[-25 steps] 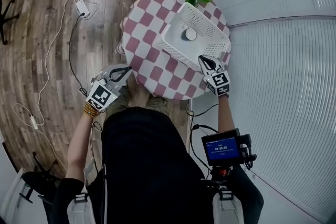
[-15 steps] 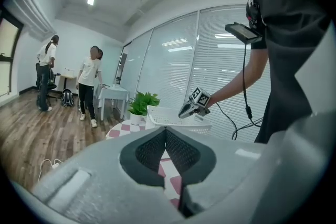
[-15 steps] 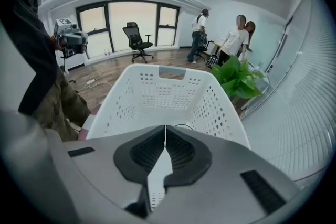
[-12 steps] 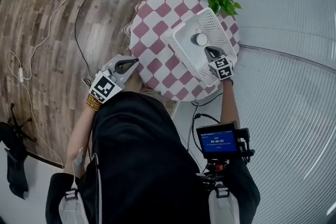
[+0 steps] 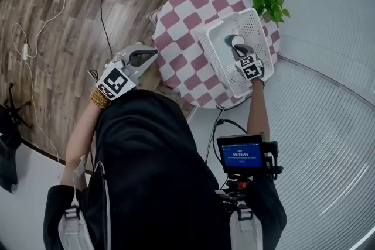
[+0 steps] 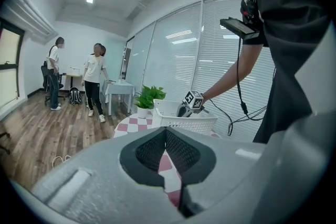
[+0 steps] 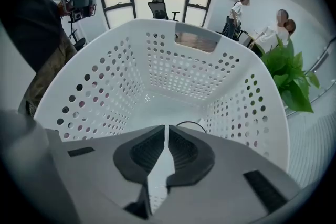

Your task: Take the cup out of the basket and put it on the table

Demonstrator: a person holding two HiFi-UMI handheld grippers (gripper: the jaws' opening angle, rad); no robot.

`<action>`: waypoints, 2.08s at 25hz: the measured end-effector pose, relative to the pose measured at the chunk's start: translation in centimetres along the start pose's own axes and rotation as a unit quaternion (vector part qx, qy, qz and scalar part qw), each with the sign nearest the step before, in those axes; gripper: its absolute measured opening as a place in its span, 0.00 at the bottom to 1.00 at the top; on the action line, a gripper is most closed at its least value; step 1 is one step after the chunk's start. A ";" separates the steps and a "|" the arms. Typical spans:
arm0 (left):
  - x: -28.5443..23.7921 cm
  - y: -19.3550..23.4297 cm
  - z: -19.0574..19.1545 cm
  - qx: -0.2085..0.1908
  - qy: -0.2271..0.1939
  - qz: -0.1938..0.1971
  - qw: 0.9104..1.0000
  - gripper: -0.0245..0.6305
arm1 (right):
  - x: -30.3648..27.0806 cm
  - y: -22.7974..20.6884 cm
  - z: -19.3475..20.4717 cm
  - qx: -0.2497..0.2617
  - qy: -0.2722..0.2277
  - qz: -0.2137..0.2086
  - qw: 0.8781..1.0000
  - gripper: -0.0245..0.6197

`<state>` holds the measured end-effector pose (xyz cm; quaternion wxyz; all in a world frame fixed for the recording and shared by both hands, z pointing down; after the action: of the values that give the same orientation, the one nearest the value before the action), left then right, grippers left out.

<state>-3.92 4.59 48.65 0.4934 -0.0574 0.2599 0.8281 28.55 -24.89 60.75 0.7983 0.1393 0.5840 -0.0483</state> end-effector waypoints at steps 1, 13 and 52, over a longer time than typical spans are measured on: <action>0.0 0.1 0.0 0.000 0.001 0.000 1.000 0.04 | -0.2 -0.1 -0.1 0.005 0.003 -0.002 1.000 0.06; -0.3 0.7 0.8 0.009 0.010 -0.014 1.000 0.04 | -3.4 -0.9 1.1 0.014 0.064 -0.046 0.997 0.16; 1.3 1.6 1.6 0.037 0.022 -0.040 0.998 0.04 | -7.5 -0.9 -0.8 0.042 0.148 -0.066 0.986 0.18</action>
<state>-5.68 5.77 50.14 0.5223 -0.0678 0.2985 0.7959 25.26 -26.17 67.48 0.6913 0.1398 0.7012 -0.1043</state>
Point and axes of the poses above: the fingertips, and each gripper's own axes: x backward along the fingers, y to its left, z out of its underside, the point moved 9 cm from there along x, backward along the fingers, and after that the axes turned 14 degrees about x, right-handed, at the moved point
